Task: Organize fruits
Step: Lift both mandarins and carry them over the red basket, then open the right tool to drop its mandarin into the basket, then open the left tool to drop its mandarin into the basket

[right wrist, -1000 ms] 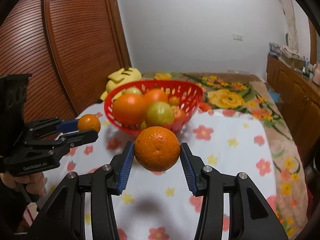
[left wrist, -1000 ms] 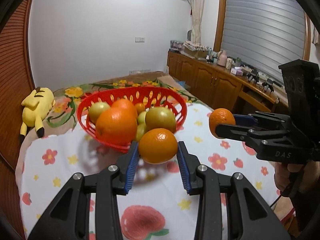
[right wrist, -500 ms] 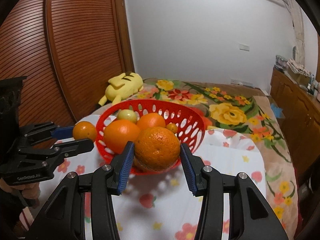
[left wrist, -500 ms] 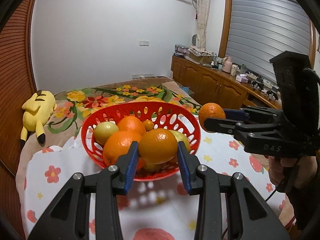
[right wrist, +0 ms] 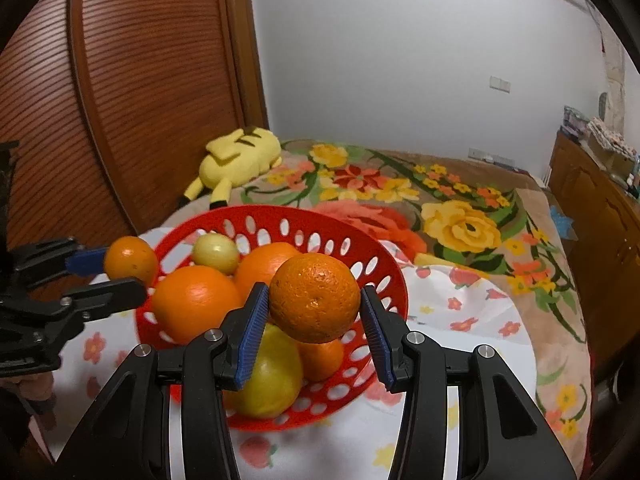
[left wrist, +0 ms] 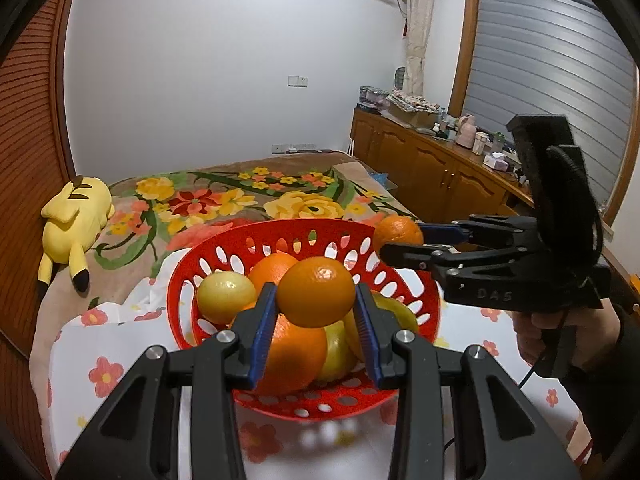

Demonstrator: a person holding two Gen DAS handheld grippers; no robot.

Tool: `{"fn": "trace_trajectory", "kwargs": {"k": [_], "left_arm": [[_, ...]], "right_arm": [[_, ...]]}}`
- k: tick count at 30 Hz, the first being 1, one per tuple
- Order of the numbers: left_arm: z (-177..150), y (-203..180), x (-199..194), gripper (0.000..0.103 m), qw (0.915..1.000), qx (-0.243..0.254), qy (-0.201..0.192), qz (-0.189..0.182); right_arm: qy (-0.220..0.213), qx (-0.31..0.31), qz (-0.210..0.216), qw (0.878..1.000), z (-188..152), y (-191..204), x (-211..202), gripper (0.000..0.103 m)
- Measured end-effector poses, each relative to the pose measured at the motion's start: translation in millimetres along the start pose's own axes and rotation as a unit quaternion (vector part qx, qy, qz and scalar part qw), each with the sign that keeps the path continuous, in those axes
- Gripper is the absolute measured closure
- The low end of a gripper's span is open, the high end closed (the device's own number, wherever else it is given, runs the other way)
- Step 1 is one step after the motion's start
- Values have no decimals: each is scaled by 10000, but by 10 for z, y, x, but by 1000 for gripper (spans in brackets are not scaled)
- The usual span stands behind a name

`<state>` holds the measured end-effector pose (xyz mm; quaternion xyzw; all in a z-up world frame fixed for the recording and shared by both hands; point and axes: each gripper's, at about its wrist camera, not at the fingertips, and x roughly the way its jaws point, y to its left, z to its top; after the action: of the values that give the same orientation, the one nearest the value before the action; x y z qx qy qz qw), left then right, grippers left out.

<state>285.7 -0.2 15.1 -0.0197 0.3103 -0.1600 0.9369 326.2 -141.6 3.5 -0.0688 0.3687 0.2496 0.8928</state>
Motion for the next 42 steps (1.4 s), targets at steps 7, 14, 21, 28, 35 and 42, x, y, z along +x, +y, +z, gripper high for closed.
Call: {"fn": "trace_trajectory", "kwargs": {"k": [7,14,21,28,35,42], "left_arm": [[71,31,121,67,10000,31,74,43],[135,22,252,67,9998,105,188,47],[214,0,497,66,9989,231,392,112],[274,-26,618,66,9983,297,470,171],[260,-9,652,57,9983,245,487,227],[194,-26,549,57,9984,197,459,251]], "right_arm": [[158,-13,108,9998,17,-46,200,55],[139,69,217,9996,43,-104,221,52],[37,94,172,9998,44,-135,100,52],[-15,108,115,9999,23,-171,11,51],[-35,116,92,9999,14,-185,-25,51],[-91,135,43,9999,-67,-142,-134,51]]}}
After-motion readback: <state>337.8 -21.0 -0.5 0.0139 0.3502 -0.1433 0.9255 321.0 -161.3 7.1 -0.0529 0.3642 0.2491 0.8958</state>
